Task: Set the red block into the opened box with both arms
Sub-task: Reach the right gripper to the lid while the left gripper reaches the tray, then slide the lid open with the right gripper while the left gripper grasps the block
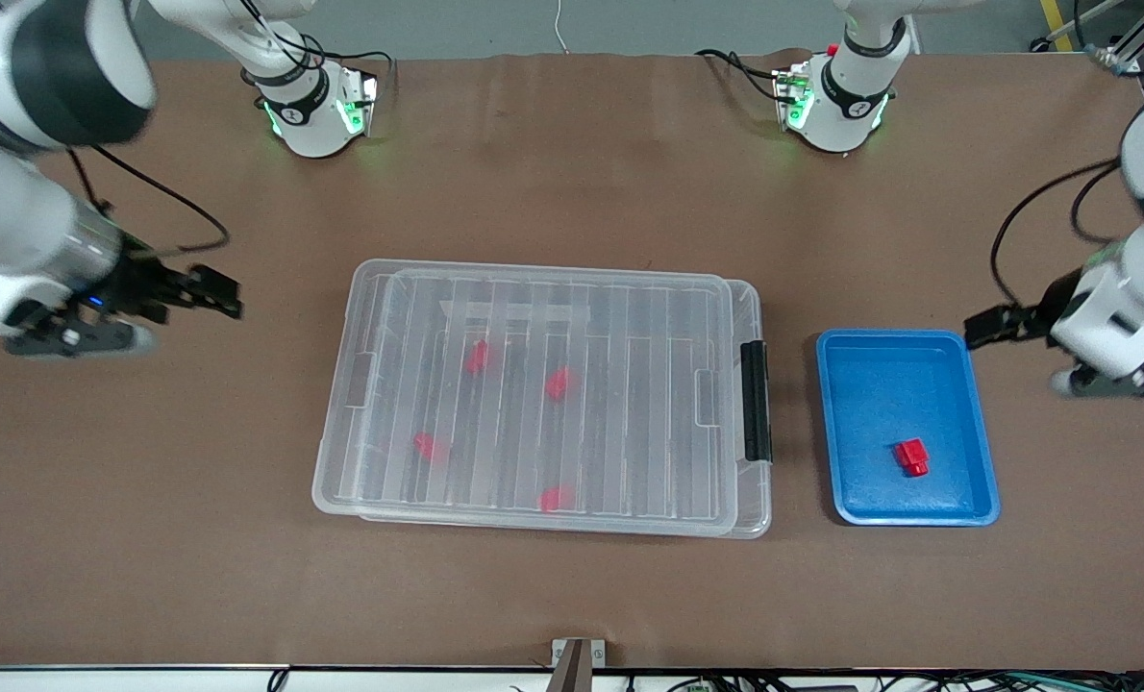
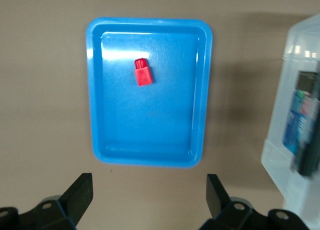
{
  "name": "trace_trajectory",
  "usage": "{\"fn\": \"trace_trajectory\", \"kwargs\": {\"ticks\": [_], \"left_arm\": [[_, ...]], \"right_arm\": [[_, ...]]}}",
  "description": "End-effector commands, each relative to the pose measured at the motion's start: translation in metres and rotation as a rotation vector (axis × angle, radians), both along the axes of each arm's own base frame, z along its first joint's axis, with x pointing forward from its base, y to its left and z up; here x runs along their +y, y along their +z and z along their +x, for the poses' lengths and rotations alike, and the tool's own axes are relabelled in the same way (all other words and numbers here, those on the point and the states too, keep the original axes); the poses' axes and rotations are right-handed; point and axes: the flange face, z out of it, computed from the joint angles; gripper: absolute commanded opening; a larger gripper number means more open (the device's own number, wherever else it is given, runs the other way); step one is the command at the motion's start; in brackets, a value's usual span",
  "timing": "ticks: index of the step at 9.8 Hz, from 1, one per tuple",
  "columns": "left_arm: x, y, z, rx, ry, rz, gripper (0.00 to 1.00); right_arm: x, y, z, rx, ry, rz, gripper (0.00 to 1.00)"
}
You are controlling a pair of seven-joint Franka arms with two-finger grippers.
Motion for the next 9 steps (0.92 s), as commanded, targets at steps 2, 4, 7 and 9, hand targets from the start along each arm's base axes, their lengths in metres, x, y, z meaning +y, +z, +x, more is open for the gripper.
{"fn": "trace_trajectory", "kwargs": {"ticks": [2,4,7,9], "left_arm": [[0.041,-0.182,0.044,0.048,0.063,-0.020,1.00],[0.044,-0.210,0.043,0.072,0.072,-0.027,1.00],[0.051,-0.255,0.050,0.034,0.181,-0.032,1.00],[0.051,-0.277,0.053,0.008,0.187,-0.035,0.92]], "right_arm": [[0.051,-0.105,0.033,-0.012,0.034,0.026,1.00],[0.067,-0.148,0.024,0.009,0.057,0.017,1.00],[0.036,-0.157,0.028,0.024,0.031,-0.004,1.00],[-0.002,-0.157,0.035,0.027,0.018,-0.004,1.00]]}}
